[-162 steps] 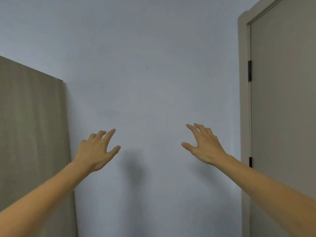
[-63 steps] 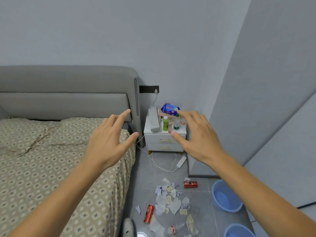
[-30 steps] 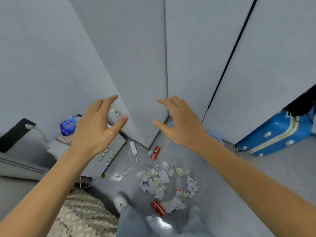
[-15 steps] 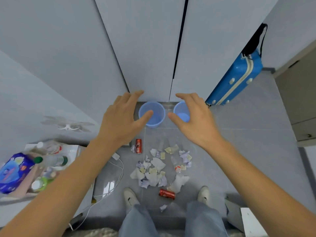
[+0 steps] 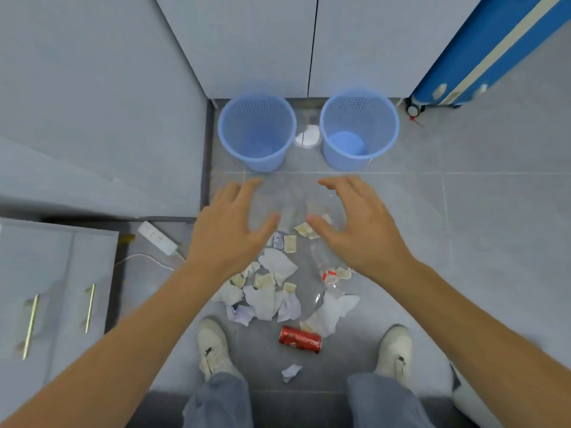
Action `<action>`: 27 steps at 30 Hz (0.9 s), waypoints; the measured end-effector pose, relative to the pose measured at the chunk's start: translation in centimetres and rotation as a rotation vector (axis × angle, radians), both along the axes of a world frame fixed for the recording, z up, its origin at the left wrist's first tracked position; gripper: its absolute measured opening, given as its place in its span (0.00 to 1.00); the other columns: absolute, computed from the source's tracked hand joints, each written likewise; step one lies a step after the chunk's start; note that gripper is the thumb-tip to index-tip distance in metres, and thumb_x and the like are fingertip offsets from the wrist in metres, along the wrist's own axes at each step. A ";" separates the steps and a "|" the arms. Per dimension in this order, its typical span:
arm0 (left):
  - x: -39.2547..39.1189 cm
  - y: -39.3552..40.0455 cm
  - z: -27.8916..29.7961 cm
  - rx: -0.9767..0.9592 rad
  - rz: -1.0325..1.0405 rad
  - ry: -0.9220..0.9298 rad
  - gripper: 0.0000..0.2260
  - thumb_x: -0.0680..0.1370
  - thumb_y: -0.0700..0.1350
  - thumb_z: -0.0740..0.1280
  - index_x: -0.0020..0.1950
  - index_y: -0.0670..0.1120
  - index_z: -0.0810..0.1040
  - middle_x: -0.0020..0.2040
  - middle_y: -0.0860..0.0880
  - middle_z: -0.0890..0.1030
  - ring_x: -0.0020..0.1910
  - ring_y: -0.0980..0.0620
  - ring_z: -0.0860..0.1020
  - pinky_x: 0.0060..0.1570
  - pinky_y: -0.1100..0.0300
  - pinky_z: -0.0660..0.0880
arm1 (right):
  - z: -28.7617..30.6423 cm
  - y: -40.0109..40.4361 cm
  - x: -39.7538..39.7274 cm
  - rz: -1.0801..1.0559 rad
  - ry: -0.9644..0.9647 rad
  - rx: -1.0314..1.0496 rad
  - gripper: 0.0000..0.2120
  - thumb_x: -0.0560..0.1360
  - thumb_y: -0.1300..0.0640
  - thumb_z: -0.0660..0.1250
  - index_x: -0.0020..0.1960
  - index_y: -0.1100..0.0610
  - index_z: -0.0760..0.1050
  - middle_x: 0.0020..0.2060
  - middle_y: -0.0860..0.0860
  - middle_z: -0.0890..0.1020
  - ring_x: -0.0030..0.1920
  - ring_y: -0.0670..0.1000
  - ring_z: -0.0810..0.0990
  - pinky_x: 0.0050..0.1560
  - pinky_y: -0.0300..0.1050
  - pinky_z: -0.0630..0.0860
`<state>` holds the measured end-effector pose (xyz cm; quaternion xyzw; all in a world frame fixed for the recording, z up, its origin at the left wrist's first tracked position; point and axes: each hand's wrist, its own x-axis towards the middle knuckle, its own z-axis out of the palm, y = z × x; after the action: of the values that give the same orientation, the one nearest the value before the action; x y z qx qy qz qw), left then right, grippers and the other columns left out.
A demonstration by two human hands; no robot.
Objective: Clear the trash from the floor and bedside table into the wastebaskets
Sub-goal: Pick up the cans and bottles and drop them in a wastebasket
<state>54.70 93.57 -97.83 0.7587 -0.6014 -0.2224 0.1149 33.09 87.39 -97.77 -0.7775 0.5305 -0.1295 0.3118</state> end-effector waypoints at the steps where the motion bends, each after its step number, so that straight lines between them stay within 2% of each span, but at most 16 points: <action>1: -0.6 0.4 -3.7 0.011 0.004 0.013 0.30 0.78 0.63 0.60 0.77 0.52 0.66 0.67 0.49 0.75 0.66 0.46 0.72 0.61 0.45 0.73 | -3.7 0.5 -0.4 -0.002 0.004 0.021 0.27 0.75 0.40 0.69 0.70 0.48 0.70 0.63 0.46 0.74 0.65 0.51 0.74 0.61 0.54 0.75; 5: -2.1 1.8 -16.5 0.077 0.026 0.035 0.28 0.79 0.61 0.64 0.77 0.53 0.66 0.68 0.50 0.74 0.68 0.47 0.71 0.59 0.50 0.71 | -16.4 2.3 -2.5 -0.029 0.015 0.090 0.25 0.75 0.43 0.71 0.68 0.48 0.71 0.61 0.46 0.75 0.63 0.51 0.75 0.60 0.51 0.75; 7: -2.3 2.3 -22.0 0.116 0.034 0.035 0.27 0.79 0.59 0.65 0.77 0.54 0.66 0.68 0.50 0.75 0.68 0.47 0.71 0.59 0.50 0.71 | -21.8 2.8 -3.4 -0.042 0.045 0.128 0.23 0.75 0.44 0.71 0.68 0.46 0.71 0.61 0.45 0.74 0.63 0.51 0.75 0.60 0.49 0.74; 10: -1.4 2.5 -29.1 0.161 0.047 0.019 0.27 0.79 0.60 0.65 0.76 0.54 0.66 0.66 0.49 0.75 0.67 0.46 0.71 0.60 0.48 0.72 | -29.1 3.7 -4.3 -0.073 0.109 0.191 0.25 0.75 0.43 0.70 0.69 0.46 0.69 0.64 0.45 0.73 0.64 0.51 0.74 0.57 0.50 0.75; 14: 2.5 1.5 -36.1 0.163 0.090 -0.134 0.28 0.77 0.60 0.63 0.76 0.53 0.66 0.67 0.45 0.73 0.67 0.42 0.70 0.60 0.44 0.72 | -36.6 4.8 -4.8 -0.088 0.240 0.258 0.28 0.74 0.43 0.70 0.71 0.47 0.68 0.66 0.48 0.72 0.66 0.53 0.73 0.54 0.52 0.76; 16: 5.0 0.2 -38.7 0.167 0.151 -0.236 0.29 0.77 0.59 0.65 0.76 0.52 0.65 0.68 0.41 0.71 0.65 0.38 0.69 0.59 0.41 0.72 | -39.4 5.3 -4.7 -0.099 0.285 0.289 0.29 0.73 0.43 0.70 0.71 0.48 0.69 0.64 0.52 0.74 0.64 0.57 0.75 0.54 0.54 0.77; 18: 7.2 -1.0 -40.6 0.205 0.242 -0.269 0.29 0.76 0.56 0.67 0.75 0.51 0.64 0.67 0.39 0.70 0.63 0.35 0.69 0.58 0.39 0.72 | -41.7 5.8 -4.6 -0.092 0.338 0.310 0.32 0.70 0.37 0.65 0.71 0.49 0.69 0.61 0.54 0.74 0.63 0.59 0.76 0.51 0.55 0.77; 20: 8.8 -1.8 -42.4 0.272 0.347 -0.226 0.30 0.76 0.56 0.68 0.75 0.51 0.62 0.66 0.38 0.68 0.63 0.33 0.69 0.58 0.37 0.72 | -43.6 6.2 -4.5 -0.084 0.387 0.317 0.34 0.69 0.37 0.63 0.72 0.49 0.68 0.61 0.55 0.74 0.62 0.59 0.76 0.49 0.54 0.78; 23: 10.0 -2.3 -44.6 0.345 0.438 -0.129 0.34 0.76 0.57 0.69 0.76 0.51 0.57 0.63 0.37 0.68 0.60 0.30 0.73 0.57 0.36 0.73 | -45.3 6.7 -4.2 -0.105 0.427 0.332 0.33 0.71 0.46 0.71 0.74 0.48 0.64 0.63 0.54 0.72 0.63 0.60 0.76 0.48 0.53 0.77; 27: 10.4 -1.8 -45.5 0.329 0.468 -0.064 0.41 0.76 0.54 0.72 0.79 0.55 0.49 0.66 0.34 0.69 0.58 0.30 0.76 0.56 0.36 0.74 | -45.2 6.9 -3.2 -0.095 0.440 0.388 0.37 0.70 0.45 0.69 0.75 0.46 0.58 0.61 0.50 0.70 0.63 0.58 0.74 0.48 0.54 0.79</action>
<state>65.06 91.75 -143.33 0.8920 -0.3692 -0.2603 0.0193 29.85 94.29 -142.98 -0.6871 0.6360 0.1318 0.3257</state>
